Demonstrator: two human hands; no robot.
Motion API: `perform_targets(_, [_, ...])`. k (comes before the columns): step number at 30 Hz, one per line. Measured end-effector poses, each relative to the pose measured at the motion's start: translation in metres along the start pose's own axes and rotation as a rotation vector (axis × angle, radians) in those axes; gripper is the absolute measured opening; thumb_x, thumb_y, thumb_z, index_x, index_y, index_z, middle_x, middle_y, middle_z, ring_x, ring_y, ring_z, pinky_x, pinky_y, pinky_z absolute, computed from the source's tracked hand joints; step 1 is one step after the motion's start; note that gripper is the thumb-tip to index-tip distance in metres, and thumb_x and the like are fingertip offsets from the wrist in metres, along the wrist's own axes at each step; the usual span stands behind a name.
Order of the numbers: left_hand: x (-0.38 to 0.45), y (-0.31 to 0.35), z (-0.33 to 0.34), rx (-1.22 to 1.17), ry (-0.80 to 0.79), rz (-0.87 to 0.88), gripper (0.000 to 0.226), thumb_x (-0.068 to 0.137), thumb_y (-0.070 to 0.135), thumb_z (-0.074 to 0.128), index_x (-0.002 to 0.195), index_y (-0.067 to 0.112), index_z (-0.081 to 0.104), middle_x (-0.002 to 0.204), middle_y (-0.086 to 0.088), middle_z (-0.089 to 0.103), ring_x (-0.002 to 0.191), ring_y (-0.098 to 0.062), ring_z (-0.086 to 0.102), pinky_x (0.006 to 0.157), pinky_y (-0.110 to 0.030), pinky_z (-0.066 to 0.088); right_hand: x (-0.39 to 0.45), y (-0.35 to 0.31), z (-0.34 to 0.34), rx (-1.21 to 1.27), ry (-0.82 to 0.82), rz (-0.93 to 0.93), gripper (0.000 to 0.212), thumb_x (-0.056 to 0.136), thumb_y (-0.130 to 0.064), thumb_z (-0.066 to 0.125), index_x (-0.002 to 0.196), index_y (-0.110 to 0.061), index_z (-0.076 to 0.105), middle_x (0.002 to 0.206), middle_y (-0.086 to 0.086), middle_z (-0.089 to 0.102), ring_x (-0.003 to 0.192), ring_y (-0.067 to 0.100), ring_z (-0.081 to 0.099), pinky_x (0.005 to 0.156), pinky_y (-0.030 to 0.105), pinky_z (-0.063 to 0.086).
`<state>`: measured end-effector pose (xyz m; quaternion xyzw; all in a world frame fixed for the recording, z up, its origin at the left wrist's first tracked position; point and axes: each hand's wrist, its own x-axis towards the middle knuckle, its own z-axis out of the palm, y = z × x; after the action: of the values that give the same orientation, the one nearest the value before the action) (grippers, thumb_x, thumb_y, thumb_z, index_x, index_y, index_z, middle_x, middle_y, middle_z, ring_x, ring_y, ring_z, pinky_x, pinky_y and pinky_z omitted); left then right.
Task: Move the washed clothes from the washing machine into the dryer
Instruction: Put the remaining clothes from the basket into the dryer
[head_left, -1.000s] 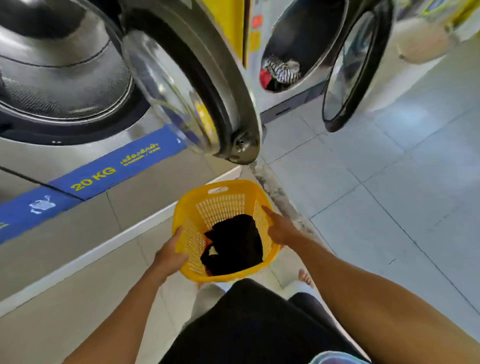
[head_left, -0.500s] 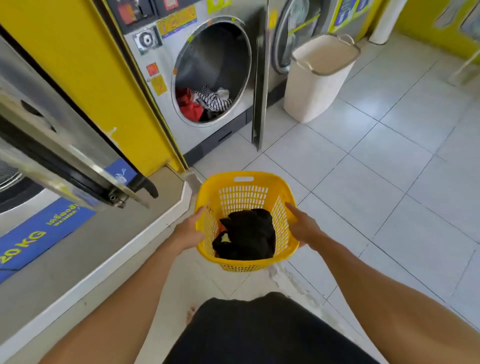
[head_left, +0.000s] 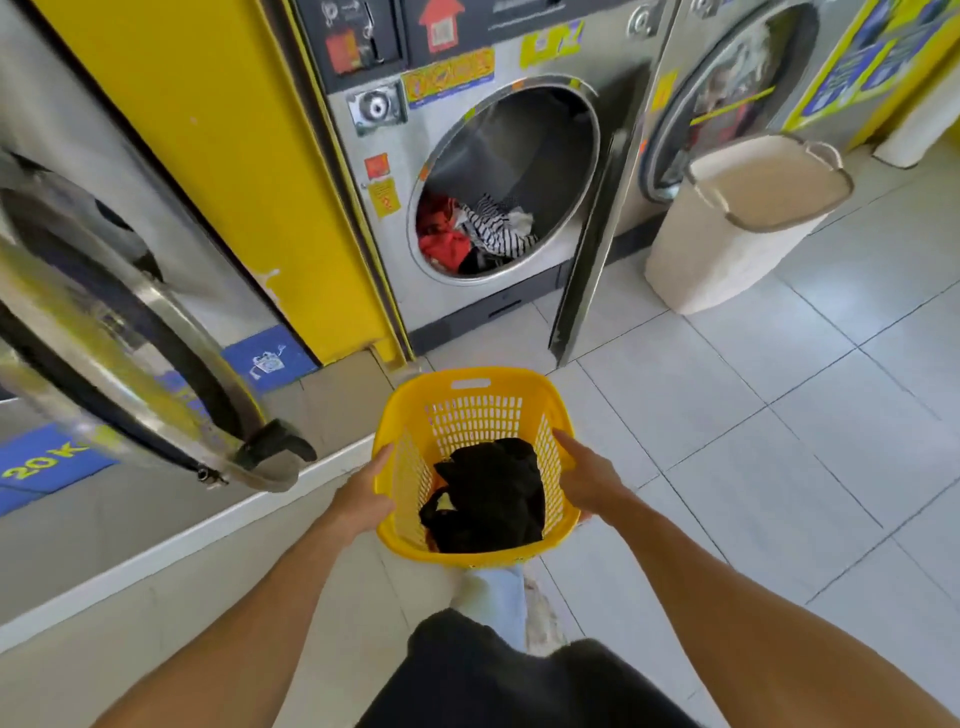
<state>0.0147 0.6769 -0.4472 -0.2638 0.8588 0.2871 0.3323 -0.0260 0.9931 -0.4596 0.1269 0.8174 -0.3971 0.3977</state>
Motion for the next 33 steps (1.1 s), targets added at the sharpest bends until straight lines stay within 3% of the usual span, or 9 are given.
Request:
perform_targets(6, [0.03, 0.002, -0.022, -0.159, 0.036, -0.117, 0.089, 0.084, 0.005, 0.061, 0.15, 0.048, 0.018, 0.144, -0.011, 0.049, 0.079, -0.018, 0.063, 0.062, -0.03, 0.053, 0.061, -0.065, -0.027, -0.13, -0.091, -0.107, 0.076, 0.09, -0.003, 0.041, 0.155, -0.037, 0.023, 0.145, 0.019, 0.047, 0.087, 0.038, 0.067, 0.063, 0.043, 0.062])
perform_targets(10, [0.044, 0.013, -0.037, -0.227, 0.113, -0.178, 0.089, 0.084, 0.0, 0.06, 0.15, 0.047, 0.02, 0.131, -0.011, 0.056, 0.074, -0.021, 0.061, 0.065, -0.037, 0.054, 0.103, -0.101, -0.035, -0.289, -0.128, -0.201, 0.073, 0.092, -0.009, 0.045, 0.156, -0.037, 0.021, 0.145, 0.018, 0.048, 0.107, 0.042, 0.063, 0.072, 0.04, 0.055])
perform_targets(14, [0.065, 0.025, -0.044, -0.296, 0.211, -0.223, 0.089, 0.085, 0.001, 0.056, 0.148, 0.051, 0.019, 0.123, -0.005, 0.055, 0.081, -0.024, 0.063, 0.071, -0.042, 0.057, 0.157, -0.131, -0.04, -0.402, -0.176, -0.298, 0.07, 0.094, -0.011, 0.048, 0.156, -0.033, 0.022, 0.147, 0.018, 0.047, 0.112, 0.04, 0.061, 0.073, 0.032, 0.048])
perform_targets(17, [0.088, 0.028, -0.034, -0.404, 0.296, -0.261, 0.089, 0.084, -0.002, 0.055, 0.149, 0.049, 0.021, 0.137, -0.009, 0.053, 0.095, -0.03, 0.064, 0.072, -0.043, 0.055, 0.205, -0.152, -0.044, -0.451, -0.22, -0.393, 0.07, 0.094, -0.012, 0.047, 0.155, -0.034, 0.023, 0.148, 0.018, 0.047, 0.116, 0.04, 0.059, 0.084, 0.038, 0.052])
perform_targets(20, [0.117, 0.038, -0.015, -0.444, 0.336, -0.31, 0.086, 0.087, 0.0, 0.056, 0.15, 0.046, 0.021, 0.149, -0.01, 0.044, 0.115, -0.032, 0.057, 0.073, -0.032, 0.051, 0.253, -0.158, -0.049, -0.526, -0.271, -0.43, 0.073, 0.093, -0.009, 0.046, 0.155, -0.037, 0.02, 0.138, 0.024, 0.054, 0.109, 0.04, 0.061, 0.087, 0.039, 0.053])
perform_targets(25, [0.116, 0.038, 0.019, -0.463, 0.361, -0.407, 0.082, 0.089, 0.008, 0.058, 0.152, 0.043, 0.019, 0.148, -0.014, 0.044, 0.124, -0.038, 0.051, 0.09, -0.04, 0.047, 0.289, -0.165, -0.045, -0.603, -0.378, -0.461, 0.074, 0.091, -0.014, 0.046, 0.154, -0.044, 0.02, 0.135, 0.023, 0.055, 0.093, 0.038, 0.064, 0.083, 0.044, 0.057])
perform_targets(28, [0.096, 0.019, 0.023, -0.438, 0.38, -0.469, 0.087, 0.085, 0.009, 0.059, 0.152, 0.045, 0.017, 0.143, -0.015, 0.05, 0.119, -0.038, 0.054, 0.086, -0.037, 0.047, 0.282, -0.172, -0.016, -0.686, -0.412, -0.506, 0.077, 0.09, -0.008, 0.045, 0.155, -0.042, 0.02, 0.134, 0.025, 0.057, 0.085, 0.035, 0.062, 0.078, 0.043, 0.056])
perform_targets(31, [0.083, -0.007, 0.026, -0.503, 0.396, -0.521, 0.089, 0.085, 0.006, 0.058, 0.153, 0.042, 0.015, 0.14, -0.016, 0.052, 0.108, -0.035, 0.056, 0.07, -0.03, 0.043, 0.279, -0.183, 0.017, -0.768, -0.447, -0.539, 0.078, 0.091, -0.007, 0.043, 0.156, -0.039, 0.016, 0.117, 0.025, 0.063, 0.073, 0.03, 0.054, 0.064, 0.037, 0.045])
perform_targets(33, [0.079, -0.018, 0.028, -0.516, 0.405, -0.546, 0.09, 0.085, 0.007, 0.059, 0.153, 0.042, 0.013, 0.143, -0.016, 0.049, 0.117, -0.038, 0.054, 0.076, -0.032, 0.041, 0.279, -0.187, 0.031, -0.828, -0.473, -0.566, 0.076, 0.092, -0.01, 0.041, 0.156, -0.042, 0.014, 0.103, 0.026, 0.066, 0.062, 0.028, 0.052, 0.057, 0.034, 0.043])
